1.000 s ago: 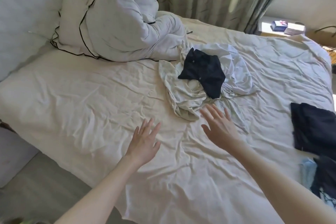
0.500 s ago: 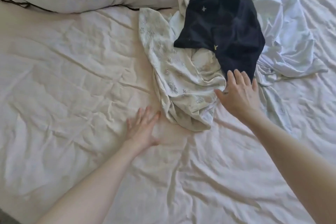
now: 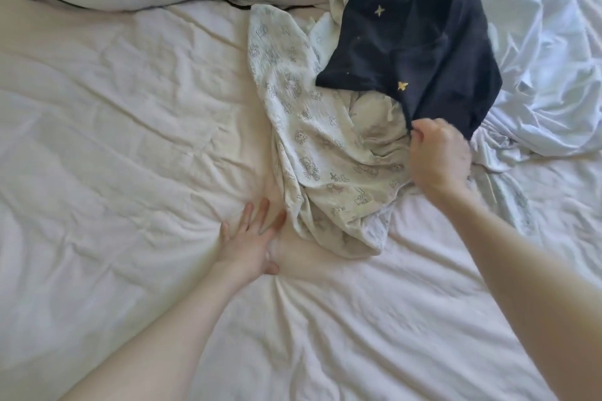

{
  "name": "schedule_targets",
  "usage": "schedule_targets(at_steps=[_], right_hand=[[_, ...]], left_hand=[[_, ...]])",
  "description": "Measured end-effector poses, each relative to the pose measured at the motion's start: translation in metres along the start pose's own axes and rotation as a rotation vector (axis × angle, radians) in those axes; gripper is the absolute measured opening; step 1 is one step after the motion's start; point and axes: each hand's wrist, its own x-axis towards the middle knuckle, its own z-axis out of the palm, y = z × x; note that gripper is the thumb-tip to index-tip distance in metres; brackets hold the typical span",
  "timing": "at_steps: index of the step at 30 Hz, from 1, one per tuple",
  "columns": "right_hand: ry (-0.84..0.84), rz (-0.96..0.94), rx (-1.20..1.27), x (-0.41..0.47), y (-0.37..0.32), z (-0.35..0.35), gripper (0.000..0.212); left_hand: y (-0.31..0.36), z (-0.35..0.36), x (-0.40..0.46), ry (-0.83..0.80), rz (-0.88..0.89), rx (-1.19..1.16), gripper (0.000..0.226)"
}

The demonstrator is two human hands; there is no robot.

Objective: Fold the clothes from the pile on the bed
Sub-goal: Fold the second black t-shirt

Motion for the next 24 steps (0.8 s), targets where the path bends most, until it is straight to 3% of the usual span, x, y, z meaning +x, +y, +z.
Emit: schedule_targets(at_steps=[3, 7, 12, 15, 16, 19, 21, 24], right_hand=[[0.001, 0.08, 0.337, -0.043, -0.022, -0.023, 0.024], [-0.004, 0.255, 0.675, -0.101, -0.04, -0.064, 0.017], [-0.028, -0.07, 0.52, -0.175, -0.06, -0.128, 0.015], [-0.12, -0.198, 0.48, -0.212, -0.066, -0.168, 0.012], [-0.153, -0.226, 0.472, -0.223, -0.068, -0.182, 0.012], [-0.184, -0.333, 0.457, -0.252, -0.077, -0.223, 0.011], [-0.193, -0.397, 0.445, -0.271, -0.085, -0.244, 0.009], [-0.4, -0.314, 0.507, -0.299, -0.094, -0.261, 0.012]], left_hand=[[-0.007, -0.028, -0.018, -0.065, 0.082, -0.061, 0.08], [0.0, -0.03, -0.087, -0.056, 0.059, -0.637, 0.044], [0.042, -0.038, -0.17, 0.071, -0.05, -1.114, 0.032], [0.079, -0.083, -0.203, 0.005, -0.03, -1.529, 0.034], [0.091, -0.096, -0.214, -0.031, 0.0, -1.576, 0.035], [0.116, -0.118, -0.251, -0.113, 0.061, -1.422, 0.028], [0.121, -0.118, -0.276, -0.07, 0.045, -1.336, 0.01], [0.114, -0.105, -0.313, 0.064, 0.048, -1.258, 0.023]])
